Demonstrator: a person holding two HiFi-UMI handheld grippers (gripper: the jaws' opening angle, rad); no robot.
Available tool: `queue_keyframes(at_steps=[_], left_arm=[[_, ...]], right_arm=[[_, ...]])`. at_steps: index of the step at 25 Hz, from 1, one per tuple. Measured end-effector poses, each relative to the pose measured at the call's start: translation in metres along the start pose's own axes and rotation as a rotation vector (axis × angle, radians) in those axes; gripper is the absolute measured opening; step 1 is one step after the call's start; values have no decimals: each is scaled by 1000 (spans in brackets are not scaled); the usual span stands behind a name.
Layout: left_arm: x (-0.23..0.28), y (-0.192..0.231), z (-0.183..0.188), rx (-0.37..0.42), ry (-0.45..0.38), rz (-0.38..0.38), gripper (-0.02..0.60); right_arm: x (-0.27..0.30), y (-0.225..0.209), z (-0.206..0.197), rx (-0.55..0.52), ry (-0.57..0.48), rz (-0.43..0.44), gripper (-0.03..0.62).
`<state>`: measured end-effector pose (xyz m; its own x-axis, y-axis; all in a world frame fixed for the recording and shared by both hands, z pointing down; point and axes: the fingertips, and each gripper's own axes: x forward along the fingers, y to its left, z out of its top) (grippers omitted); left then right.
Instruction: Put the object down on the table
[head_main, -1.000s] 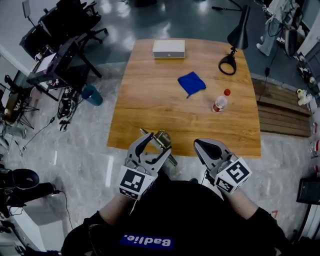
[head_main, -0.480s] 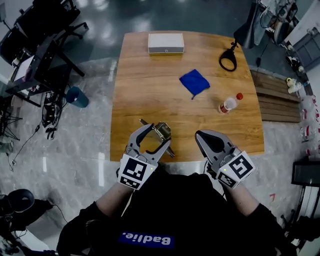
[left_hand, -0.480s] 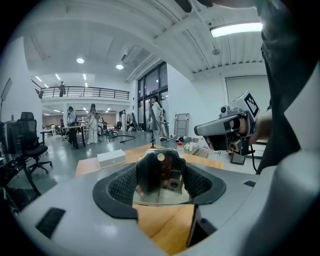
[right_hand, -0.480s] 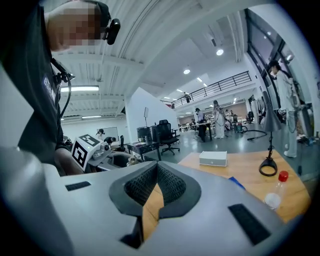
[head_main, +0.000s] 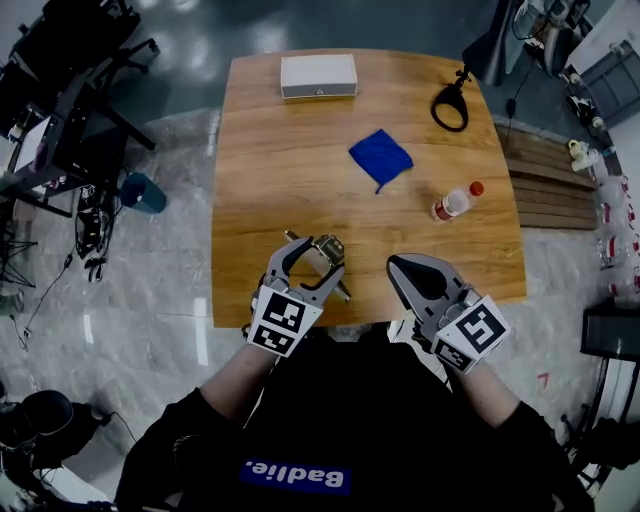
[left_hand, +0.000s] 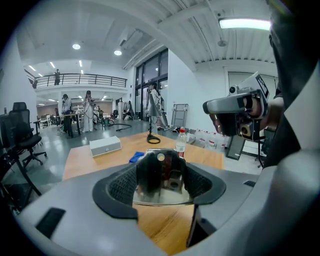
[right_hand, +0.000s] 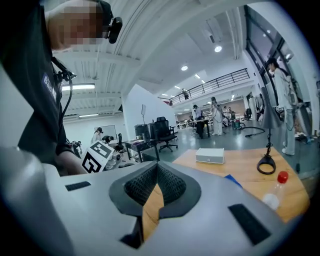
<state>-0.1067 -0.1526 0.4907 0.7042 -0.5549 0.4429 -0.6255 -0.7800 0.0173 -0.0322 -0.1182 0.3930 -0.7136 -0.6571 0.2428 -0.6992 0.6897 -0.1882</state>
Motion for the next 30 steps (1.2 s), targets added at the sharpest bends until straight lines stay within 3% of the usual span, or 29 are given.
queue_keyframes(at_steps=[9,13,22,30], left_arm=[[68,5,-52,-20,171,42,295],[97,11,-79,13,248,51,295],[154,18,-141,52,425,18,295],[174,12,-170,75,525,-5,295]], right_arm=[[-14,-38,-6,31,7,35,5],[-18,-48,-14,44,30,44,5],[-31,-71,-26,60,59,22,5],[-47,-84,-28,55,57,-5,5]])
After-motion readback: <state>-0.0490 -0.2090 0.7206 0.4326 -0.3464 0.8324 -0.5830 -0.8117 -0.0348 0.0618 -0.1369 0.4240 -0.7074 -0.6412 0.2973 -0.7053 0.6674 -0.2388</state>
